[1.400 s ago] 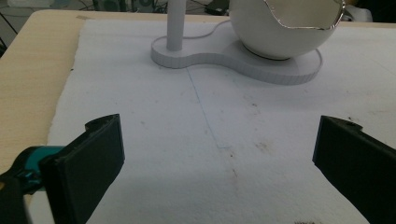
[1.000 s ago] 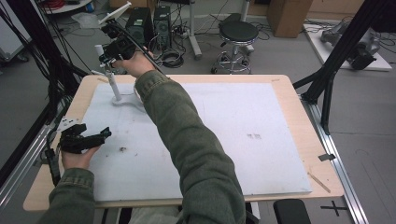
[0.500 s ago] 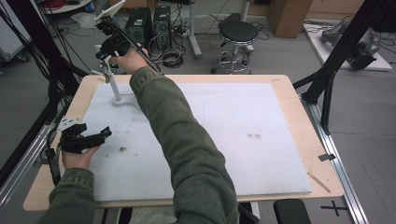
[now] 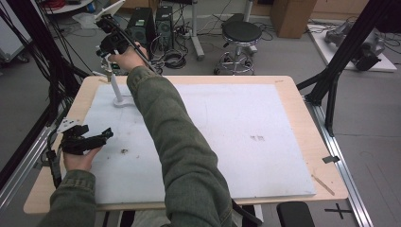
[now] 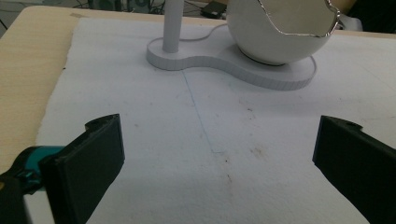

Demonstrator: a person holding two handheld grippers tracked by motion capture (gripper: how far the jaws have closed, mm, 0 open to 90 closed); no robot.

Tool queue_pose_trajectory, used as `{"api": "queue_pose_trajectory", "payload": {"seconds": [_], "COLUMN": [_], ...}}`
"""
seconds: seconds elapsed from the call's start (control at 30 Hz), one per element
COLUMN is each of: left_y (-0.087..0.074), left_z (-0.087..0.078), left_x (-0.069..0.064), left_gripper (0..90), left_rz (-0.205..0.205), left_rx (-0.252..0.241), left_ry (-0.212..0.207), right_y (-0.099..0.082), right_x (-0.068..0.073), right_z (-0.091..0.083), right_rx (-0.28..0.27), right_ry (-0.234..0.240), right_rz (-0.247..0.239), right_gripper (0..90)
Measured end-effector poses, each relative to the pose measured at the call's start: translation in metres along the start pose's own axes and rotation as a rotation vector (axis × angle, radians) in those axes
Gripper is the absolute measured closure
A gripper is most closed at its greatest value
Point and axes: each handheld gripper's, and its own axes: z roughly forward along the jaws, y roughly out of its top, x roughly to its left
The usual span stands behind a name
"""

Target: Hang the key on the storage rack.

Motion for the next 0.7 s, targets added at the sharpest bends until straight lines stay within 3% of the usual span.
{"api": "queue_pose_trajectory", "payload": {"seconds": [0.27, 0.5, 0.7], "left_y": [0.0, 0.0, 0.0], "left_z": [0.0, 0.001, 0.002], "left_x": [0.0, 0.0, 0.001], "left_gripper": [2.5, 2.5, 2.5], "left_rz": [0.006, -0.004, -0.01], "left_rx": [0.001, -0.002, -0.006], "left_ry": [0.002, -0.003, -0.002], "right_y": [0.007, 0.006, 0.004], "right_x": [0.005, -0.001, -0.001], "right_z": [0.006, 0.016, 0.026], "right_rx": [-0.008, -0.017, -0.025], "right_ry": [-0.018, -0.029, -0.077], "right_rz": [0.005, 0.028, 0.015], "right_gripper": [88.7, 88.7, 88.7]}}
